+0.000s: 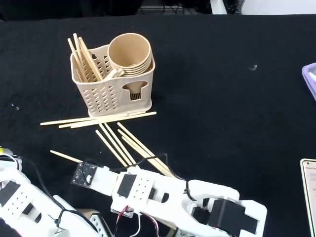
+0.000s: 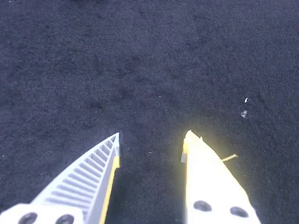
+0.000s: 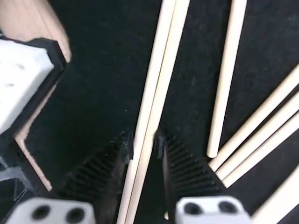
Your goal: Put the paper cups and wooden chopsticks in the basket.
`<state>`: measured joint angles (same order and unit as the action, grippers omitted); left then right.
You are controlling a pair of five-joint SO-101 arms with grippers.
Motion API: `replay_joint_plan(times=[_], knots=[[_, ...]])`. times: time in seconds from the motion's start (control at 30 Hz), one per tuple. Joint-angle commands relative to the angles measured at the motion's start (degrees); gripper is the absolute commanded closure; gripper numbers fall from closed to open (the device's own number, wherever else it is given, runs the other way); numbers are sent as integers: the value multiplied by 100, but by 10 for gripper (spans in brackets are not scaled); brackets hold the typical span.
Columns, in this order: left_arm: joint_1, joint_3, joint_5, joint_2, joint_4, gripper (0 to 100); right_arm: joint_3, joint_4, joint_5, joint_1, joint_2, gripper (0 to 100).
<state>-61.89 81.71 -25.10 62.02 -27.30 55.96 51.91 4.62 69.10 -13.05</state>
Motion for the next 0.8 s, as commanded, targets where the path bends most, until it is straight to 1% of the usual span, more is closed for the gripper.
replay_joint_plan(times=[0.0, 0.13, 0.2, 0.4, 0.47, 0.53, 0.6, 0.67, 0.7, 0.77], knots=[[13, -330, -44, 53, 105, 780, 189, 220, 62, -158, -22, 982], [13, -330, -44, 53, 105, 780, 4, 360, 308, -475, -549, 988], [13, -330, -44, 53, 88, 780, -119, 651, 492, -712, -1068, 988], [13, -330, -44, 53, 97, 780, -338, 1609, 1064, -1829, -2914, 987], [13, -330, -44, 53, 97, 780, -268, 1767, 1081, -1987, -3389, 985], [13, -330, -44, 53, 105, 780, -48, 1811, 1002, -1714, -3626, 972], [13, -330, -44, 53, 105, 780, 233, 1670, 809, -1143, -3600, 906], [13, -330, -44, 53, 105, 780, 532, 1143, 554, -615, -3442, 832], [13, -330, -44, 53, 105, 780, 681, 791, 457, -448, -3310, 820], [13, -321, -44, 53, 105, 780, 875, 132, 352, -273, -2914, 845]])
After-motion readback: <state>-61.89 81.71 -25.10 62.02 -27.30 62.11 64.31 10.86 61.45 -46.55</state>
